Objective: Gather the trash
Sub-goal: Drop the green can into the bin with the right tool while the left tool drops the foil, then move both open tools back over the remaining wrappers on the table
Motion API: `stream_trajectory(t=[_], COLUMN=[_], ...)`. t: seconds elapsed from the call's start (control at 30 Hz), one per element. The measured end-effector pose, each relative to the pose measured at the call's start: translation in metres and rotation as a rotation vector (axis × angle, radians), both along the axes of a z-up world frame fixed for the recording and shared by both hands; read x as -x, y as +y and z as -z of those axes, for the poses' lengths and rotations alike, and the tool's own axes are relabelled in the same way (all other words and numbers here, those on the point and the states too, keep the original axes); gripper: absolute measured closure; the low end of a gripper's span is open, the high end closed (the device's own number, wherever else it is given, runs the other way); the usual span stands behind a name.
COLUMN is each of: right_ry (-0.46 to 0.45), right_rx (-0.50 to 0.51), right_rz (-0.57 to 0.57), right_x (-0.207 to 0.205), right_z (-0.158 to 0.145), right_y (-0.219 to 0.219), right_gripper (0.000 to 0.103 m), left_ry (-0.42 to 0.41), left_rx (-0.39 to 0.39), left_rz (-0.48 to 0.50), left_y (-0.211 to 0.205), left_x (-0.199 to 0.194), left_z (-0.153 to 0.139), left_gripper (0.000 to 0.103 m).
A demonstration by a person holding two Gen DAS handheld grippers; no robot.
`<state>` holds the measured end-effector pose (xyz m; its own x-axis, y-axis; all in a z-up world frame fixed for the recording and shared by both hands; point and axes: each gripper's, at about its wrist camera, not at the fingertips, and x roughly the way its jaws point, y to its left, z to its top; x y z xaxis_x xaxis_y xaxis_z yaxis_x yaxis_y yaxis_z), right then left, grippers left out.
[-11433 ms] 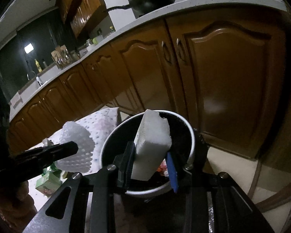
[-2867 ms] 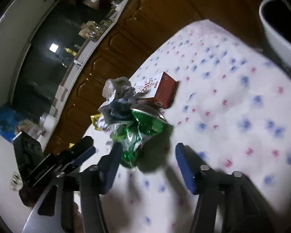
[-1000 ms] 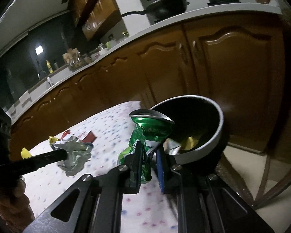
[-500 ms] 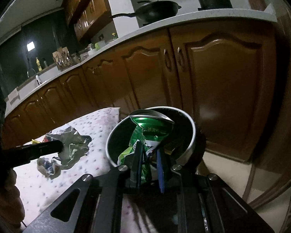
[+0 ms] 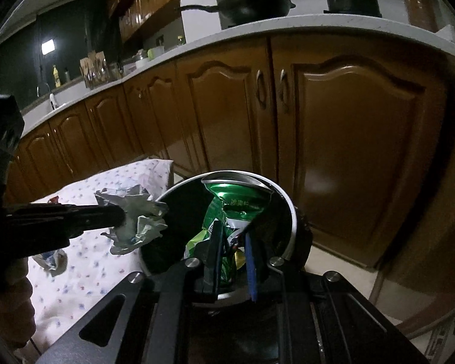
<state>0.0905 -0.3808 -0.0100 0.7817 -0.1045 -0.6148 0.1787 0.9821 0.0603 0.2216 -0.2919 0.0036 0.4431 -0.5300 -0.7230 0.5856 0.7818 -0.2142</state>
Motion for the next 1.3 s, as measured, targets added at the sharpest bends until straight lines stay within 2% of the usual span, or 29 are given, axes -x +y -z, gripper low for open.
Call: stream_trajectory(t=[0.4,0.47,0.5,0.63,0.73,0.8,0.9,0.97,1.17,1.3], right_ry=[0.078,0.094,0.098,0.095,0.076,0.064,0.034,0.01,-0.025,-0.024], right_rx=[0.015,0.005,-0.004,-0.042,-0.055,-0.067,-0.094,-0.116,-0.214,-0.262], right_rz=[-0.012,-0.01,-0.009,0.006,0.009,0.014,0.008,0.003,-0.027,-0.066], right_x=[-0.02,-0.023,-0.024,-0.023,-0.019,-0.018,-0.011,-0.005,0.004,0.009], right_z=[0.011,0.013,0.014,0.012,0.008,0.005,-0.001,-0.004,-0.005,0.001], right_y=[-0.006,-0.008,-0.01,-0.015,-0.016,-0.015,-0.01,-0.006,0.014,0.036], right_gripper=[0.089,0.089,0.088,0.072,0.069,0.067,0.047,0.03,0.016,0.015], left_ry=[0.031,0.041,0.051,0.054,0.05,0.043,0.052,0.054,0.05,0.045], left_rx=[-0.038,-0.041,-0.039,-0.017,-0.001,0.016,0.047,0.064,0.114,0.14], left_rz=[0.001,-0.007,-0.009,-0.028,-0.045,-0.078,-0.122,-0.153,-0.236,-0.295], left_y=[-0.019,-0.02,-0.02,-0.01,0.002,0.015,0.038,0.055,0.103,0.133], left_x=[-0.018,-0.02,-0.021,-0.019,-0.014,-0.01,-0.002,0.004,0.03,0.044], left_z=[0.016,0.017,0.017,0.014,0.011,0.009,0.008,0.008,0.007,0.008], left_gripper=[0.095,0.091,0.086,0.062,0.056,0.056,0.055,0.055,0.055,0.055])
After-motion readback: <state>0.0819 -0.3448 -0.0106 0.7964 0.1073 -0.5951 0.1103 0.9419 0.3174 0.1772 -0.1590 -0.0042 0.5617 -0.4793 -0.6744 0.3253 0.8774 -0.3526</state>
